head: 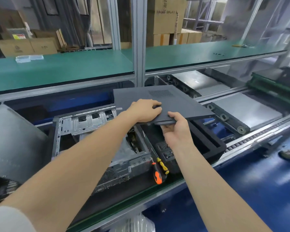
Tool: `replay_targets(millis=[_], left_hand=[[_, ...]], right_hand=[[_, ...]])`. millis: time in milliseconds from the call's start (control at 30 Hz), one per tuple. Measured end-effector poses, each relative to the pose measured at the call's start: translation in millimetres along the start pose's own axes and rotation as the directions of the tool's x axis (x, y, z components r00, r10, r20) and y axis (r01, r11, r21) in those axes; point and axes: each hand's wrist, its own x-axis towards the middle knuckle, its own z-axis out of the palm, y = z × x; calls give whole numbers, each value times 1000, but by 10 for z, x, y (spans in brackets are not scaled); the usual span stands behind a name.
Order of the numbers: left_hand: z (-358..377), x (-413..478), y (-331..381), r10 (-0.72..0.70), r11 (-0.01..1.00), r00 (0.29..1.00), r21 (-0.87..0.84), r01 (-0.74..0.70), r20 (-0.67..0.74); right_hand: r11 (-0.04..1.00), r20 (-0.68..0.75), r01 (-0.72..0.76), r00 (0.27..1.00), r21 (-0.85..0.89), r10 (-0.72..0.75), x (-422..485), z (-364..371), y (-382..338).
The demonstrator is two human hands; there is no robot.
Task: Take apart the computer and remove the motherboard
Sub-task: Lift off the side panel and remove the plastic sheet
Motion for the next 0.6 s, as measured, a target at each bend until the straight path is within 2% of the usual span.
replay_targets(millis=[233, 400, 533, 600], left_hand=[[152, 937, 574, -13, 999, 999, -36, 15, 51], [298, 1689, 935, -87, 990, 991, -105, 97, 99], [385, 2117, 1199, -155, 959, 982, -221, 175, 104], [423, 2266, 1286, -228, 899, 966, -354, 257, 123]], right_hand=[[995, -24, 0, 1000, -96, -3, 897, -306, -867], [959, -35, -58, 998, -277, 51, 1670, -389, -1517], [892, -26, -83, 996, -444, 80, 2189, -336, -1926], [848, -11, -72, 997, -525, 77, 2377, -254, -2083]])
